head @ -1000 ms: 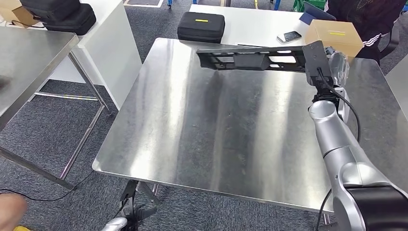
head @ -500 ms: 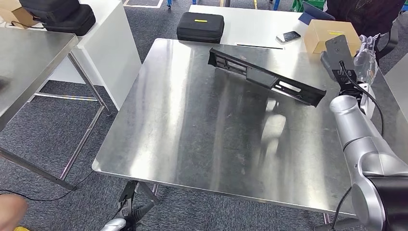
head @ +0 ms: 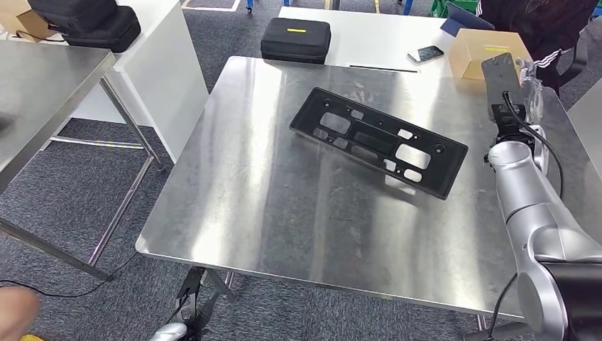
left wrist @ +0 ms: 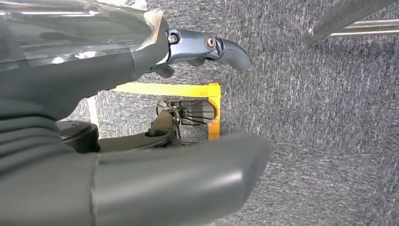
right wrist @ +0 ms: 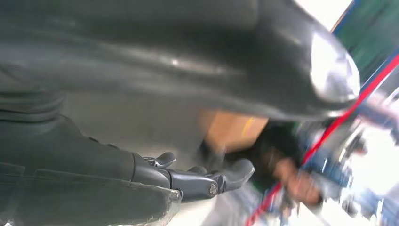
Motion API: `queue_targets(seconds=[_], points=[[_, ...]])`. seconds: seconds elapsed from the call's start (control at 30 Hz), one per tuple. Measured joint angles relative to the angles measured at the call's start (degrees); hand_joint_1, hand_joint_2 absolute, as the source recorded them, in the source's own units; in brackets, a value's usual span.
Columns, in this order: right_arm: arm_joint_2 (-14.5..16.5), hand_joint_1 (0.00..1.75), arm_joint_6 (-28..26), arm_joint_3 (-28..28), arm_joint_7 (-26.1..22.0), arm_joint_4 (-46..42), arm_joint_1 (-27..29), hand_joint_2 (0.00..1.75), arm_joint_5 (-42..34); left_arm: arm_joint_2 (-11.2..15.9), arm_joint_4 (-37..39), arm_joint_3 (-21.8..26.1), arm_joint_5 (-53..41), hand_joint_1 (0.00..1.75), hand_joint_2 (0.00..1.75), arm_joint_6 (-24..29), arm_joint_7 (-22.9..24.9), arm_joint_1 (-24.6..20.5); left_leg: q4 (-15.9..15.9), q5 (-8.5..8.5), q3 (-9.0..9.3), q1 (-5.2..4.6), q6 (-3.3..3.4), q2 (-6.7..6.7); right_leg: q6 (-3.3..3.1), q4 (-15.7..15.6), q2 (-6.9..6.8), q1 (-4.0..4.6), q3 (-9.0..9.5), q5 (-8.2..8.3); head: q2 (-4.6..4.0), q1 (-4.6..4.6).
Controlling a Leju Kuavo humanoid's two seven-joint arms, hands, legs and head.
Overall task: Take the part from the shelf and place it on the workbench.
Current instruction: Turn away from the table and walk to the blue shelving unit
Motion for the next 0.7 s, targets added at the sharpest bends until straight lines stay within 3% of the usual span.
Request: queue_targets(seconds=[0.13, 0.6, 0.7], points=[[1.3, 0.00, 7.4, -2.2, -1.5, -5.8, 2.5, 0.00, -8.9, 0.1, 0.0, -0.1, 0.3, 0.00, 0.00, -0.2, 0.0, 0.0, 0.0, 0.00, 0.00, 0.01, 0.00, -0.04, 0.00, 0.0, -0.03, 0.01, -0.02, 0.00, 0.00, -0.01], [2.2, 0.00, 8.0, -3.7, -1.0, -12.1, 4.7, 0.00, -10.2, 0.3, 0.0, -0.4, 0.4, 0.00, 0.00, -0.3, 0.0, 0.1, 0.0, 0.00, -0.03, 0.02, 0.00, -0.03, 0.00, 0.0, -0.04, 0.01, -0.03, 0.00, 0.00, -0.01], [2.2, 0.00, 10.7, -4.0, -1.1, -12.5, 4.9, 0.00, -13.3, 0.4, 0.0, -0.4, 0.6, 0.00, 0.00, -0.3, 0.0, 0.1, 0.0, 0.00, -0.07, 0.02, 0.00, -0.03, 0.01, 0.0, -0.04, 0.01, -0.05, -0.01, 0.00, -0.01]])
